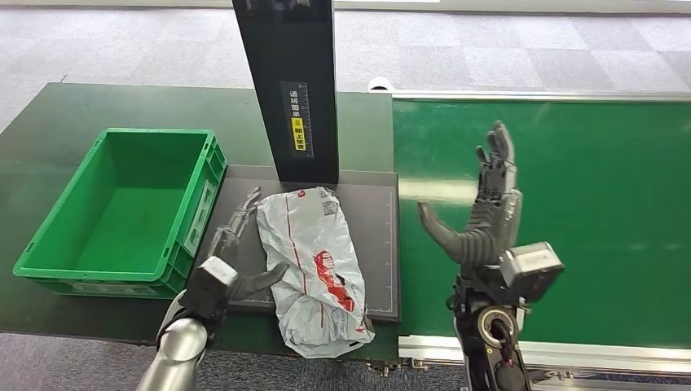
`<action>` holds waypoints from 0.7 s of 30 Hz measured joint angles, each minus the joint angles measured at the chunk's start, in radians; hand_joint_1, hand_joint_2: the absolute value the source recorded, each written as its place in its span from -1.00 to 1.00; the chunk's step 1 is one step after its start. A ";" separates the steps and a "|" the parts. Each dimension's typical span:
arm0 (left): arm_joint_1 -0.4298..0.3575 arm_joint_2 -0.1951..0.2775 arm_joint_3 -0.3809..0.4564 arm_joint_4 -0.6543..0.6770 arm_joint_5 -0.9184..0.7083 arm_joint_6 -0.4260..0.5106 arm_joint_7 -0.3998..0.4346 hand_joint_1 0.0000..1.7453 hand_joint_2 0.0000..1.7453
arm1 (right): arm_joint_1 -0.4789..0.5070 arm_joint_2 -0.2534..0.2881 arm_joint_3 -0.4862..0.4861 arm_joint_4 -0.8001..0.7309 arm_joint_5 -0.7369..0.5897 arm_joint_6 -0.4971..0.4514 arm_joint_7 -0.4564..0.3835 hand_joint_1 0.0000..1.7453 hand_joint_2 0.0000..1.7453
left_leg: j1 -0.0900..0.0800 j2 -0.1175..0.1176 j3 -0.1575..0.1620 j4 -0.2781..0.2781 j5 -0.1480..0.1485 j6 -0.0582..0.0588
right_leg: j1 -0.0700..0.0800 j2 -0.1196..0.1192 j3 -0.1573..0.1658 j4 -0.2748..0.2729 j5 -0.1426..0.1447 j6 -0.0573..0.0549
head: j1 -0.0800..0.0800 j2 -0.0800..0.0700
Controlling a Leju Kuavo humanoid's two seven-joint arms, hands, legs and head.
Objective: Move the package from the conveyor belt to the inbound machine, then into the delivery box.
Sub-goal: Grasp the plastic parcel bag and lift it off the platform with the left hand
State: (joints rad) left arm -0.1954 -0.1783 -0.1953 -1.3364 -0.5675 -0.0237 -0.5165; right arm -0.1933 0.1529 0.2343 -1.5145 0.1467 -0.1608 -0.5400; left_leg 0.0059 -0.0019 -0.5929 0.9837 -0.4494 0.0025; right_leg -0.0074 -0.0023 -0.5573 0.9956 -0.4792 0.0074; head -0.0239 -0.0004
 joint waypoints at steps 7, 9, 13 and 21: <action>-0.191 -0.001 -0.185 0.388 -0.211 0.013 0.014 -1.00 1.00 | 0.103 -0.012 -0.094 -0.151 -0.015 0.014 -0.072 -1.00 1.00 | -0.001 0.004 0.001 0.000 0.000 0.000 | 0.000 0.003 0.001 0.000 0.001 0.000 | 0.000 0.000; -0.231 -0.008 -0.218 0.464 -0.223 0.010 0.013 -1.00 1.00 | 0.106 -0.012 -0.105 -0.163 -0.015 0.014 -0.068 -1.00 1.00 | -0.001 0.003 0.001 0.000 0.000 0.000 | 0.000 0.003 0.002 0.000 0.001 0.000 | 0.000 0.000; -0.297 -0.018 -0.268 0.579 -0.239 -0.004 0.014 -1.00 1.00 | 0.111 -0.012 -0.124 -0.182 -0.015 0.014 -0.057 -1.00 1.00 | -0.001 0.003 0.002 0.000 0.000 0.000 | 0.000 0.003 0.003 0.001 0.001 0.000 | 0.000 0.000; -0.382 -0.043 -0.370 0.713 -0.360 0.059 0.087 1.00 1.00 | 0.142 -0.011 -0.146 -0.200 -0.013 0.009 -0.056 -1.00 1.00 | -0.001 -0.003 0.009 -0.001 -0.001 0.001 | -0.001 -0.003 0.012 0.000 -0.001 0.002 | 0.000 0.000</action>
State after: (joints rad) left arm -0.5778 -0.2211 -0.5650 -0.6233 -0.9275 0.0357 -0.4293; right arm -0.0509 0.1421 0.0887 -1.7141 0.1340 -0.1520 -0.5957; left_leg 0.0045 -0.0050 -0.5843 0.9830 -0.4500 0.0031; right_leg -0.0082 -0.0053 -0.5451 0.9954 -0.4805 0.0094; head -0.0241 -0.0004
